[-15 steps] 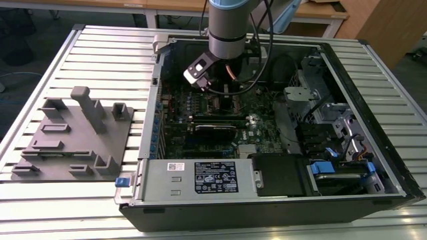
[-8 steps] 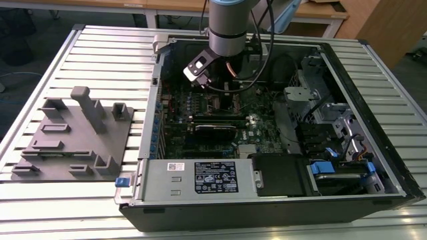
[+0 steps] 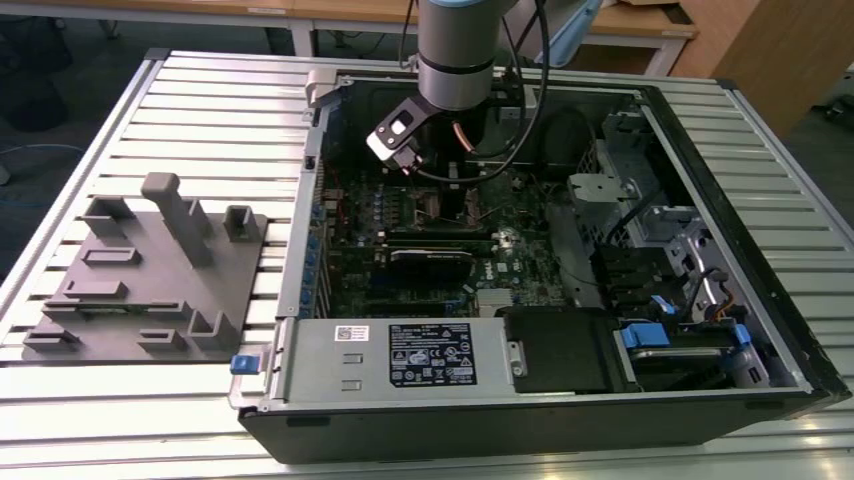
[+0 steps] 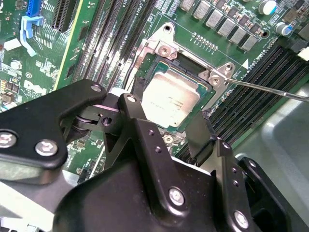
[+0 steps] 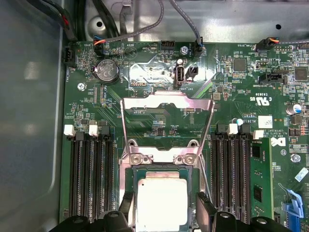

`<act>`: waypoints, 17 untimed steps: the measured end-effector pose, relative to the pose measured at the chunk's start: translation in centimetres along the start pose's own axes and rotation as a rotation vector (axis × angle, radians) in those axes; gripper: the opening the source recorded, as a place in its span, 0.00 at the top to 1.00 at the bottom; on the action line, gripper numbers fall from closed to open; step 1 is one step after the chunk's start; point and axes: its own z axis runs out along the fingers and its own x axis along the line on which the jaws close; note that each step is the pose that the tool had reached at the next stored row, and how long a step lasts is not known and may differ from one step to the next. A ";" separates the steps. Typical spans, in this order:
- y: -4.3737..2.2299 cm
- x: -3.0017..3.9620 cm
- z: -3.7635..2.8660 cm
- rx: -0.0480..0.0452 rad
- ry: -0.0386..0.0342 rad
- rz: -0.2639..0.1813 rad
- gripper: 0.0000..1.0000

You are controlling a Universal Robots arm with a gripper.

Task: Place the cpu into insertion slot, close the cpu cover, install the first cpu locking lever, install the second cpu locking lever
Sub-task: 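Place the cpu into insertion slot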

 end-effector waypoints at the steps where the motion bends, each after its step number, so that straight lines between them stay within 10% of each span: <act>1: 0.00 0.00 0.00 0.0000 0.0000 0.000 0.38; 10: 0.00 0.00 0.00 -0.0001 0.0000 0.000 0.40; 17: 0.00 0.00 -0.01 -0.0001 0.0000 0.000 0.70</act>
